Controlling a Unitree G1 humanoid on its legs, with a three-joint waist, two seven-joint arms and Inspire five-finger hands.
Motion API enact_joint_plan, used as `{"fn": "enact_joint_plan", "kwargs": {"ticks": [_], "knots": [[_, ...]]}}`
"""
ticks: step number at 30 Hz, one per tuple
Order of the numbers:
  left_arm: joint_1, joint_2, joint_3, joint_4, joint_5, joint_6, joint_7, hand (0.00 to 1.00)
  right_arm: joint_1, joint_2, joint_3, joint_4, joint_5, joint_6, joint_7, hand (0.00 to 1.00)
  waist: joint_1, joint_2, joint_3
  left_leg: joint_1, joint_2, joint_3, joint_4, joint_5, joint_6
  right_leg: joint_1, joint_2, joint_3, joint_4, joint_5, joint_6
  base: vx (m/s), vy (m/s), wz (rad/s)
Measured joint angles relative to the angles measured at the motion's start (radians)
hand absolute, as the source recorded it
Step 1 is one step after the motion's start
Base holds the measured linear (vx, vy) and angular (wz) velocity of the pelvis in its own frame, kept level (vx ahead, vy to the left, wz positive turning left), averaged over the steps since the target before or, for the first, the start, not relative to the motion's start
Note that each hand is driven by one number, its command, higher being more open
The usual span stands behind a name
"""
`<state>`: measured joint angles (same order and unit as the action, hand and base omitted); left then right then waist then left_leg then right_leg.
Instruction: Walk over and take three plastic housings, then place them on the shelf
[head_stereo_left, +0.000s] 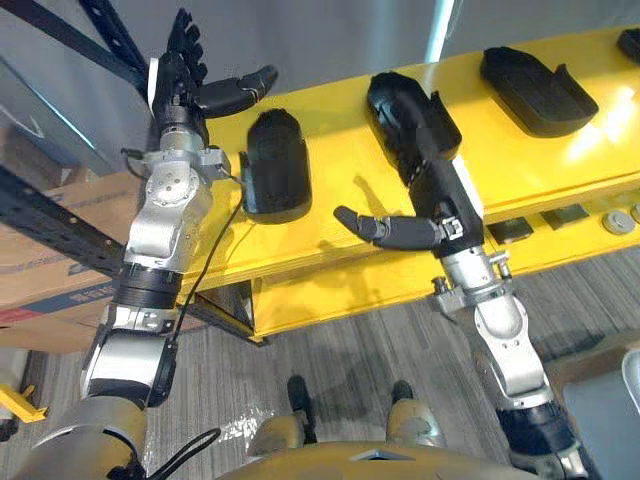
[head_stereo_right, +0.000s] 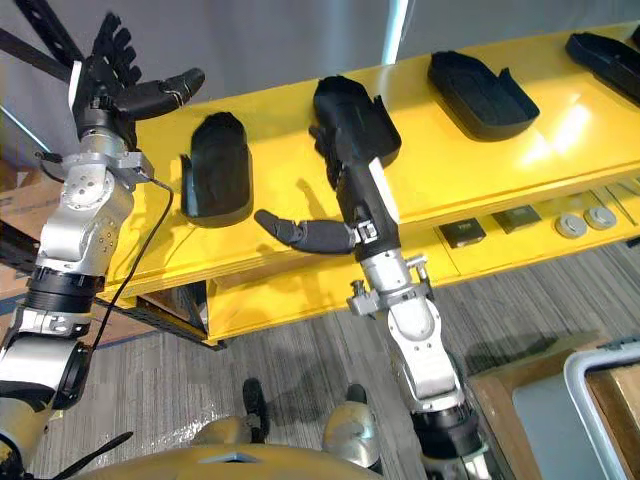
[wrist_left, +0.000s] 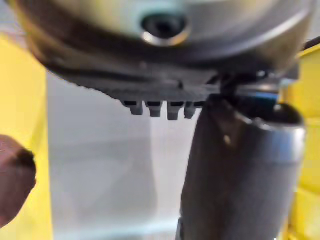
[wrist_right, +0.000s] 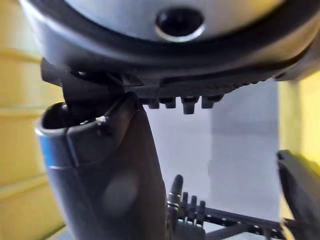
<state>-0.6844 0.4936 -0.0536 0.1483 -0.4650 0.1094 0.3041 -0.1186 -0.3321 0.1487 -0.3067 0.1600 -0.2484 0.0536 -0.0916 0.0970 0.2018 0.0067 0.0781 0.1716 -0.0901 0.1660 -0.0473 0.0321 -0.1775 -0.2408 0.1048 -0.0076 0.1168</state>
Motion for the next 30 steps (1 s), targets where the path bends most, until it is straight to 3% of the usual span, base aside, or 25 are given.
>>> {"fn": "enact_joint_plan", "kwargs": {"ticks": [3,9,11,12,13,16,19,25,30], "knots": [[0.035,0.02,0.019,0.0,0.0,0.001,-0.056,1.0,-0.066,-0.019,-0.002,0.015,-0.037,-0.023,-0.046,1.0,0.014,0.007,-0.028,0.001,0.002,-0.025,0.0,0.002,-0.004,0.024,0.004,-0.027,-0.018,0.0,0.0,0.0,-0.018,0.24],[0.072,0.038,0.044,-0.014,-0.003,-0.008,-0.144,1.0,-0.091,-0.027,-0.02,0.097,-0.119,-0.015,-0.088,1.0,0.039,-0.012,-0.049,-0.016,0.0,-0.048,0.0,0.002,-0.005,0.044,0.004,-0.058,-0.057,0.022,0.003,-0.02,0.006,0.13],[0.131,0.037,0.066,-0.085,-0.017,-0.045,-0.147,1.0,-0.09,-0.025,-0.02,0.118,-0.141,-0.004,-0.083,1.0,0.039,-0.018,-0.053,-0.018,-0.003,-0.052,0.0,0.006,0.001,0.044,0.001,-0.059,-0.057,0.023,0.003,0.0,0.01,0.07],[0.215,0.028,0.084,-0.186,-0.04,-0.112,-0.148,1.0,-0.088,-0.026,-0.02,0.137,-0.155,0.001,-0.078,1.0,0.038,-0.021,-0.055,-0.017,-0.009,-0.057,0.0,0.007,0.002,0.047,-0.001,-0.062,-0.057,0.024,0.004,0.02,0.017,0.08],[0.25,0.016,0.09,-0.236,-0.047,-0.138,-0.153,1.0,-0.088,-0.026,-0.02,0.147,-0.156,0.002,-0.076,1.0,0.039,-0.023,-0.056,-0.017,-0.011,-0.06,0.0,0.008,0.001,0.048,-0.001,-0.064,-0.057,0.024,0.004,0.02,0.015,0.12],[0.417,-0.144,0.068,-0.484,-0.034,-0.288,-0.195,1.0,-0.083,-0.027,-0.019,0.189,-0.197,0.004,-0.061,1.0,0.059,-0.025,-0.058,-0.016,-0.015,-0.082,0.0,0.013,0.0,0.065,-0.003,-0.087,-0.059,0.022,0.002,0.02,-0.007,0.21],[0.482,-0.224,-0.023,-0.546,0.006,-0.371,-0.231,1.0,-0.09,-0.025,0.009,0.247,-0.266,0.003,-0.059,1.0,0.075,-0.025,-0.063,-0.017,-0.014,-0.108,-0.001,0.01,-0.008,0.081,0.001,-0.115,-0.059,0.02,0.0,-0.04,-0.019,0.24],[0.567,-0.252,-0.108,-0.549,-0.008,-0.436,-0.293,1.0,-0.093,-0.027,0.071,0.337,-0.517,-0.01,-0.104,1.0,0.087,-0.027,-0.065,-0.039,-0.006,-0.087,-0.001,0.008,-0.003,0.094,0.011,-0.141,-0.109,0.02,0.01,-0.06,-0.006,0.13],[0.627,-0.253,-0.107,-0.549,-0.044,-0.483,-0.361,1.0,-0.094,-0.028,0.086,0.352,-0.557,-0.025,-0.114,1.0,0.098,-0.045,-0.069,-0.039,-0.006,-0.088,-0.001,0.022,0.002,0.108,0.01,-0.142,-0.124,0.025,0.017,0.01,-0.004,0.06]]}}
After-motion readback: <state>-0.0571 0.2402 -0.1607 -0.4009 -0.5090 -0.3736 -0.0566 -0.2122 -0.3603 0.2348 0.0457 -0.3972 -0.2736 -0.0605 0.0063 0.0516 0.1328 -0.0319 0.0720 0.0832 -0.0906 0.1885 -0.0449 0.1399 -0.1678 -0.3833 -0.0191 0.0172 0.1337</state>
